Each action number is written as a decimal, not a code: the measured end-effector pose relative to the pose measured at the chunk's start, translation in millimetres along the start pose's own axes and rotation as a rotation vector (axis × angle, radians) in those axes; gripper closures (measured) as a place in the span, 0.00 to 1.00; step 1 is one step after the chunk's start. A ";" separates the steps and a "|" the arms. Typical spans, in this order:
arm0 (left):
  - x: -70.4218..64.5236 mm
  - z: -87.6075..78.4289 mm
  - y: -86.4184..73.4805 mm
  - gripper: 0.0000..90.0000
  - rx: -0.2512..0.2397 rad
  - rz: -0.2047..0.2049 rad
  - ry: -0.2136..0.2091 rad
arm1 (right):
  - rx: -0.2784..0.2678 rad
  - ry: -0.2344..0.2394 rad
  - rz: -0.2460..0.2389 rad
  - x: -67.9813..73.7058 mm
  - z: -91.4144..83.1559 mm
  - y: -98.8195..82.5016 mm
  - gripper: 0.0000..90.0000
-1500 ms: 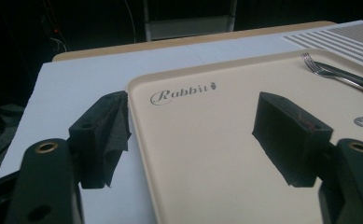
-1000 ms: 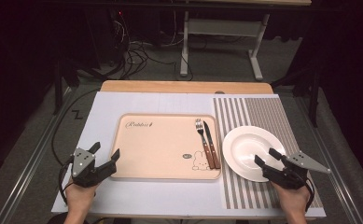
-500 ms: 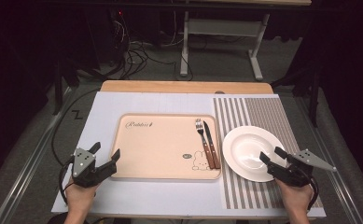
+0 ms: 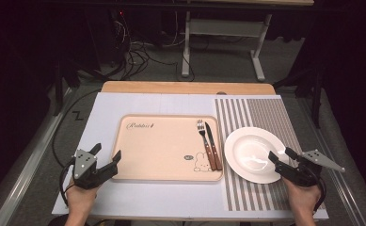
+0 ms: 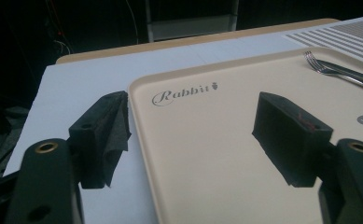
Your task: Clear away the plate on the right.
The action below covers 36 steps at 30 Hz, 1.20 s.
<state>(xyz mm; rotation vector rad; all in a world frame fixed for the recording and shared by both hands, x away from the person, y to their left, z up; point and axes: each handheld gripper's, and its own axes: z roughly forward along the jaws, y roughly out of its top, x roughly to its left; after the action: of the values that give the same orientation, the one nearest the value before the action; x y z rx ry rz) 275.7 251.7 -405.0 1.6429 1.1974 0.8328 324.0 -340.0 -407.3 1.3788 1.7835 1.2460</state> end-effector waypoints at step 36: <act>-1.1 1.4 0.0 0.30 0.005 0.014 0.000 | 0.166 0.011 0.282 -48.0 25.6 -9.2 0.47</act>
<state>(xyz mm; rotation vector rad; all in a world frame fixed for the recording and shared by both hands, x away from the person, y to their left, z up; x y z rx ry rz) 276.6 250.3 -405.5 1.6570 1.1905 0.8386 357.0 -377.1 -431.3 1.7698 1.7778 1.2698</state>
